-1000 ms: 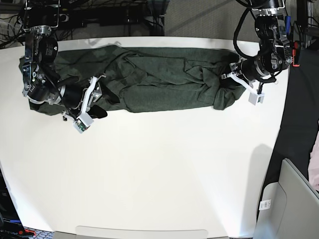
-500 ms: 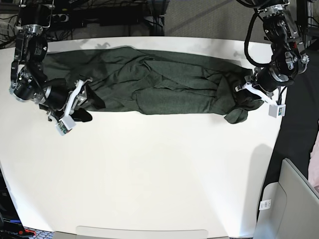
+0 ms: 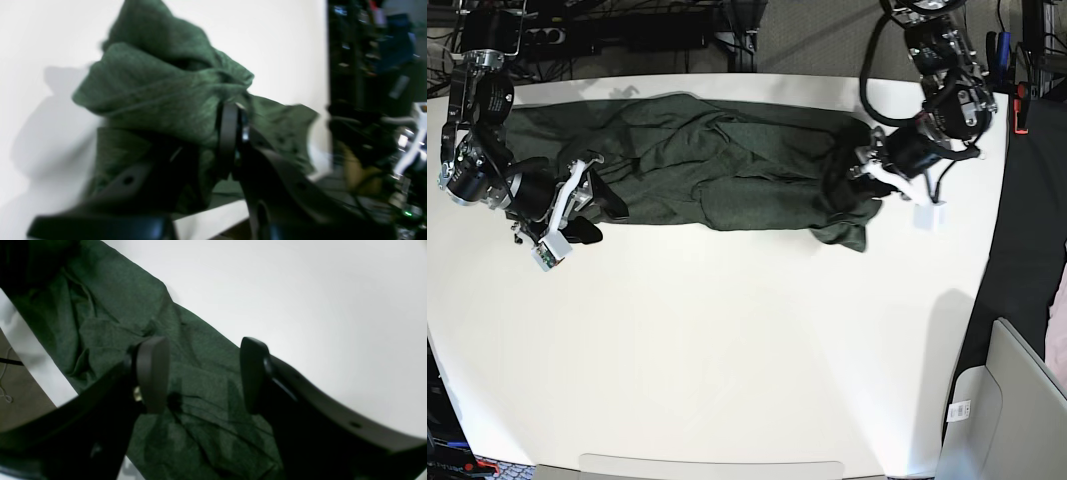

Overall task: Fold the T-shirt properly
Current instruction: 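Fold the end held by the left gripper inward toward the right gripper, then regrasp the shirt's ends with both grippers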

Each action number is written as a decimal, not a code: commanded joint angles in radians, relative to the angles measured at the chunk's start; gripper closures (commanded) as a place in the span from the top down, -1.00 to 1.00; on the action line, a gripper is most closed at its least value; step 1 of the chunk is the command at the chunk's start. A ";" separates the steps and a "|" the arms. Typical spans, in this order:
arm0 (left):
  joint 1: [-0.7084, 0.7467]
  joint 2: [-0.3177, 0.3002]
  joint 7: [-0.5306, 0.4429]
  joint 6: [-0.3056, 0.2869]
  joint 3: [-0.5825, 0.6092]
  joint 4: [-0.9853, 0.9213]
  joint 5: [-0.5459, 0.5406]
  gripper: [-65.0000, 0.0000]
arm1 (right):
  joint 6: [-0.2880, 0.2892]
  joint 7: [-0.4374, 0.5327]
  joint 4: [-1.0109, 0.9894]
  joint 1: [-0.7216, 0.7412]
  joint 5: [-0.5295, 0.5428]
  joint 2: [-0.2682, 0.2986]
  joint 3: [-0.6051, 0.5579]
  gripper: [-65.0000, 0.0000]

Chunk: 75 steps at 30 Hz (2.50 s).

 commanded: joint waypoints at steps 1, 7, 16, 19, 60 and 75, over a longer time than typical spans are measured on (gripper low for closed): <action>-0.012 0.012 -0.003 0.004 0.024 0.019 -0.053 -1.00 | 0.006 0.023 0.017 0.020 0.021 0.016 0.010 0.04; -0.030 0.116 -0.003 0.004 0.118 0.016 -0.051 -1.00 | 0.006 0.023 0.017 0.021 0.021 0.018 0.012 0.04; -0.089 0.169 -0.006 0.002 0.185 -0.102 -0.051 -1.00 | 0.006 0.023 0.017 0.016 0.023 0.018 0.058 0.04; -0.095 0.169 -0.006 0.002 0.185 -0.129 -0.051 -0.99 | 0.006 0.021 0.017 0.016 0.023 0.025 0.079 0.04; -0.055 -0.159 0.046 0.013 0.121 -0.195 -0.185 0.04 | 0.006 0.003 0.017 -0.011 0.069 0.030 0.102 0.04; -0.056 -0.176 -0.017 0.014 0.248 -0.260 -0.039 0.04 | 0.006 0.003 0.017 -0.137 0.064 0.113 0.371 0.04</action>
